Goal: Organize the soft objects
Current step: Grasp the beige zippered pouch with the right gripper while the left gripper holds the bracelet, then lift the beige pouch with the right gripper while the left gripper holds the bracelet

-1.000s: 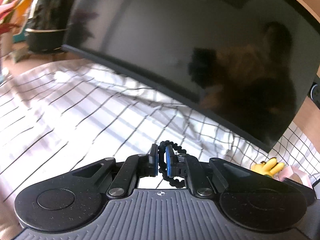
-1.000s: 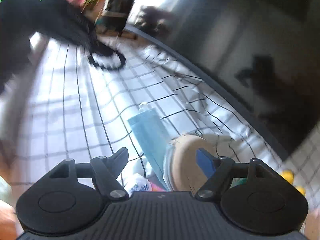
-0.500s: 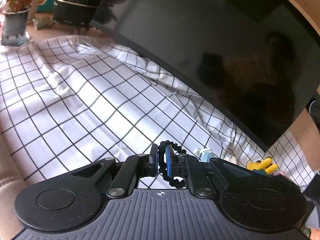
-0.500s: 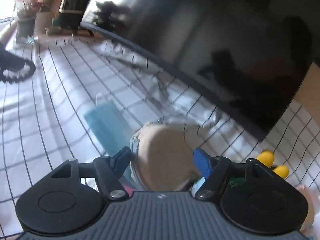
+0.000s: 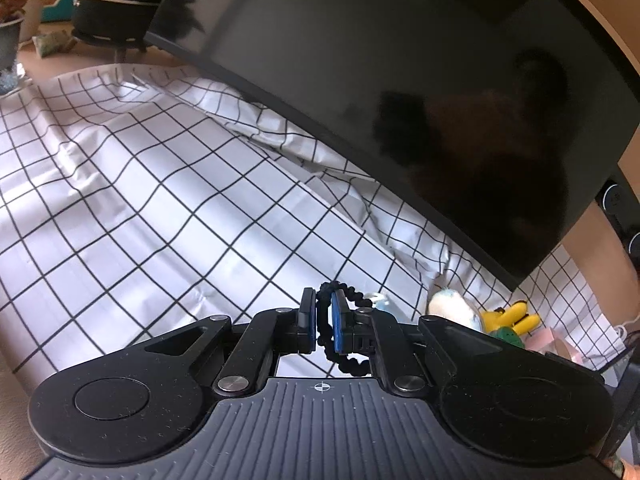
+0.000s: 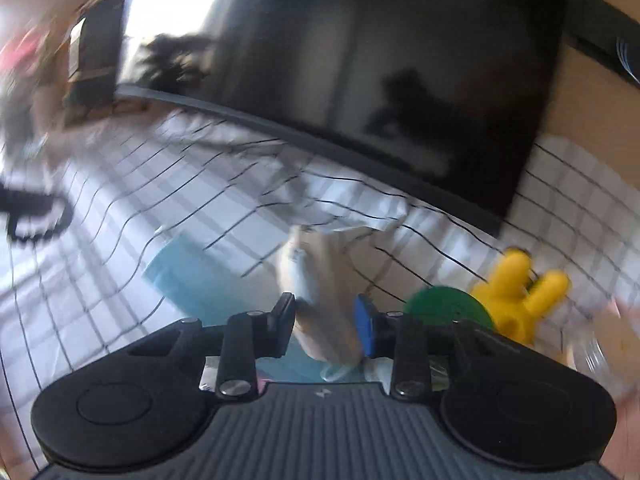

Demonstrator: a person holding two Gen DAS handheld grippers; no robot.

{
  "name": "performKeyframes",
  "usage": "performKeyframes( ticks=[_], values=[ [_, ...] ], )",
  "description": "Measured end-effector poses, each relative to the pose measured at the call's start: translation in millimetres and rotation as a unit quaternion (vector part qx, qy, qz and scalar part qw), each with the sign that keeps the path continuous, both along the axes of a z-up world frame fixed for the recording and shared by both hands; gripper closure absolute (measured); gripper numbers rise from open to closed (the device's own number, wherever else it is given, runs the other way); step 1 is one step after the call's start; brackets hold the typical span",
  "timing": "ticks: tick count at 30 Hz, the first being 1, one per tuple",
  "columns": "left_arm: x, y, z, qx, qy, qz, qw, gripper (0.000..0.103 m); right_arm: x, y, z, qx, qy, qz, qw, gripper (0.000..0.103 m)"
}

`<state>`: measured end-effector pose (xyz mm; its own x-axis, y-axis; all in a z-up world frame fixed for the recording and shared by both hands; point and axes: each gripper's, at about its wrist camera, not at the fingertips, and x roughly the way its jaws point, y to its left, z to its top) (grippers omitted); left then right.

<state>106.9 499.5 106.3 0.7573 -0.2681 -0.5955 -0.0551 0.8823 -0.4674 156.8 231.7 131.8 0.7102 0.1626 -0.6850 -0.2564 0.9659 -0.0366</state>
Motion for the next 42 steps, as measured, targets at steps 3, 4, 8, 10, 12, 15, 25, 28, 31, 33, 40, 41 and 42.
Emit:
performKeyframes(
  ticks=[3, 4, 8, 10, 12, 15, 25, 28, 31, 33, 40, 41, 42],
  values=[
    [2.7, -2.0, -2.5, -0.003, 0.002, -0.005, 1.0, 0.093, 1.1, 0.9, -5.4, -0.02, -0.008, -0.006, 1.0, 0.069],
    [3.4, -2.8, -3.6, -0.005, 0.003, -0.008, 0.9999, 0.093, 0.9, 5.8, -7.5, -0.034, -0.014, -0.001, 0.999, 0.069],
    [3.8, -1.6, -6.0, -0.01, 0.007, -0.012, 0.9998, 0.093, 4.3, 29.5, -21.2, -0.079, -0.023, 0.028, 0.996, 0.068],
    [2.5, 1.0, -6.4, -0.012, 0.008, -0.011, 0.9998, 0.093, 5.7, 38.6, -29.0, -0.096, -0.021, 0.033, 0.995, 0.065],
    [1.1, 4.0, -6.8, -0.015, 0.011, -0.009, 0.9998, 0.093, 5.8, 49.0, -38.6, -0.126, -0.028, 0.035, 0.991, 0.058],
    [-0.5, 8.5, -9.5, -0.018, 0.016, -0.002, 0.9997, 0.093, 5.9, 66.8, -53.2, -0.189, -0.058, 0.039, 0.979, 0.048],
    [-2.2, 10.9, -20.6, -0.022, 0.043, 0.007, 0.9988, 0.093, 15.5, 85.6, -83.6, -0.29, -0.069, 0.062, 0.953, 0.044],
    [-0.8, 7.9, -20.7, -0.021, 0.044, 0.002, 0.9988, 0.093, 19.2, 79.3, -78.4, -0.273, -0.068, 0.061, 0.958, 0.052],
    [2.1, 4.1, -20.3, -0.022, 0.041, -0.004, 0.9989, 0.093, 21.1, 62.9, -53.0, -0.199, -0.057, 0.046, 0.977, 0.062],
    [4.4, 1.2, -20.3, -0.024, 0.038, -0.007, 0.999, 0.093, 18.3, 48.5, -28.6, -0.132, -0.048, 0.034, 0.99, 0.065],
    [13.4, -12.6, -23.7, -0.036, 0.034, -0.022, 0.9985, 0.093, 16.0, 2.3, 3.8, 0.03, 0.024, -0.009, 0.999, 0.065],
    [13.8, -14.5, -24.2, -0.037, 0.035, -0.025, 0.9984, 0.093, 15.1, 0.0, 3.0, 0.026, 0.023, -0.017, 0.999, 0.064],
    [14.1, -16.2, -24.8, -0.037, 0.035, -0.028, 0.9983, 0.093, 15.2, -3.1, 1.0, 0.021, 0.023, -0.025, 0.999, 0.061]
  ],
)
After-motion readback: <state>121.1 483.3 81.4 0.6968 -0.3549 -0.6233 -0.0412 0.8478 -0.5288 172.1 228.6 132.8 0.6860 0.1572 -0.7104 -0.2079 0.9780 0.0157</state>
